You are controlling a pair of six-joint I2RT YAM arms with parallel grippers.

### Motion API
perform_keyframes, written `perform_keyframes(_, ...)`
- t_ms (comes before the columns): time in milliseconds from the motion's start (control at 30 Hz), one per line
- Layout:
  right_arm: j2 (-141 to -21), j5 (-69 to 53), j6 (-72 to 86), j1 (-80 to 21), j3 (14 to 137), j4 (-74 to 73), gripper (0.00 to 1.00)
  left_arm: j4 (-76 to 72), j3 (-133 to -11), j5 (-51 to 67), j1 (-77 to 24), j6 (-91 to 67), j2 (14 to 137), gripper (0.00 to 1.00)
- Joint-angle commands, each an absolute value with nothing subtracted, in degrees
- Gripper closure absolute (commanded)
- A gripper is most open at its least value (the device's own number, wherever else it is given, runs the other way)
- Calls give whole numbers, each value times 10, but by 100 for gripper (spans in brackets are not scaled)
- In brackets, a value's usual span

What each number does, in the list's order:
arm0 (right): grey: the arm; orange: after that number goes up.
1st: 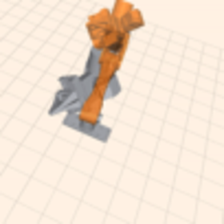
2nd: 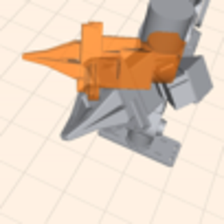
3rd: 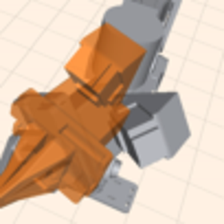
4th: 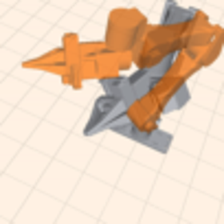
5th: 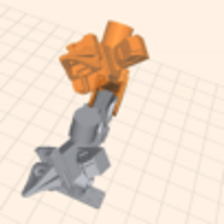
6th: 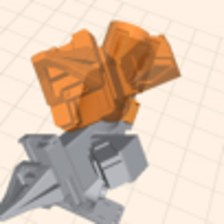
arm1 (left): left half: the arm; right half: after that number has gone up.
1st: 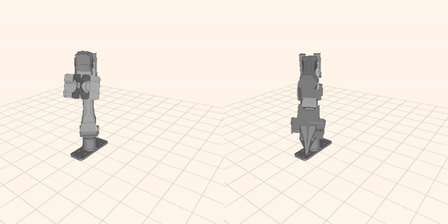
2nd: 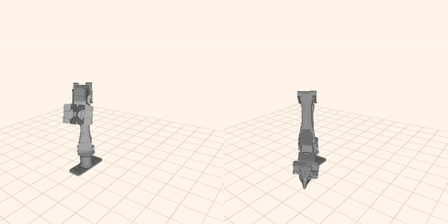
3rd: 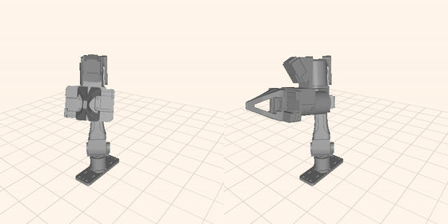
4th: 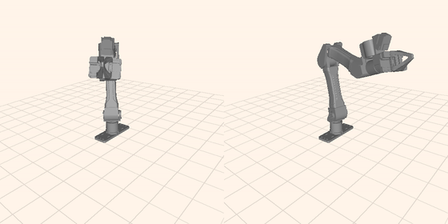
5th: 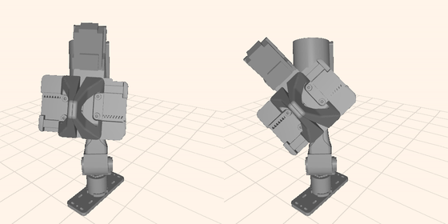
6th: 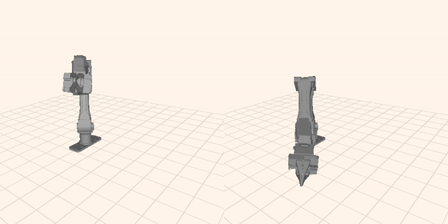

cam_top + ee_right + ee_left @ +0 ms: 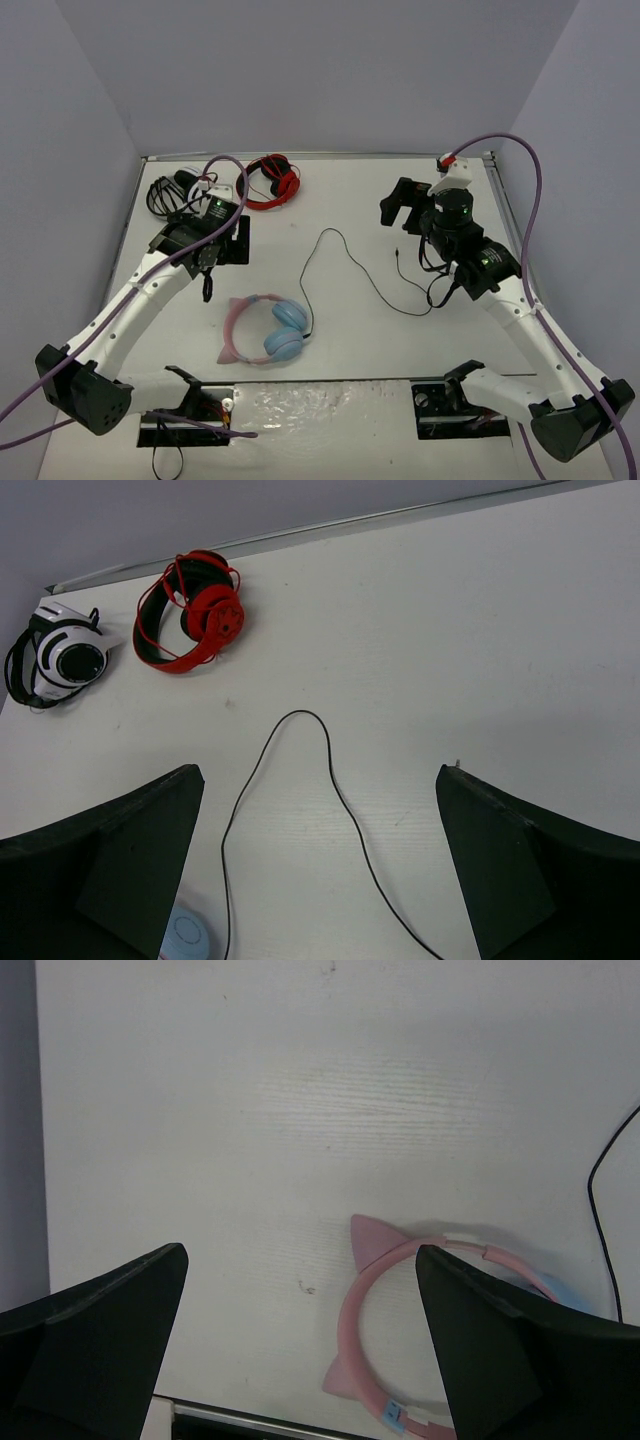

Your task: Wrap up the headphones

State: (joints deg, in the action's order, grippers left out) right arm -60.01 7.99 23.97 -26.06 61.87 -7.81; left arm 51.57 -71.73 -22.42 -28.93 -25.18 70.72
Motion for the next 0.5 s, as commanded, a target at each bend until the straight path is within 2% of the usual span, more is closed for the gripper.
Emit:
perform_keyframes(0,-601,72,245,-261,616,-31,0,500,-701,-197,-293,-298,685,3)
perform_keyframes(467,-609,60,250,-261,599,-19,0,460,-558,-71,-293,-427,629,4)
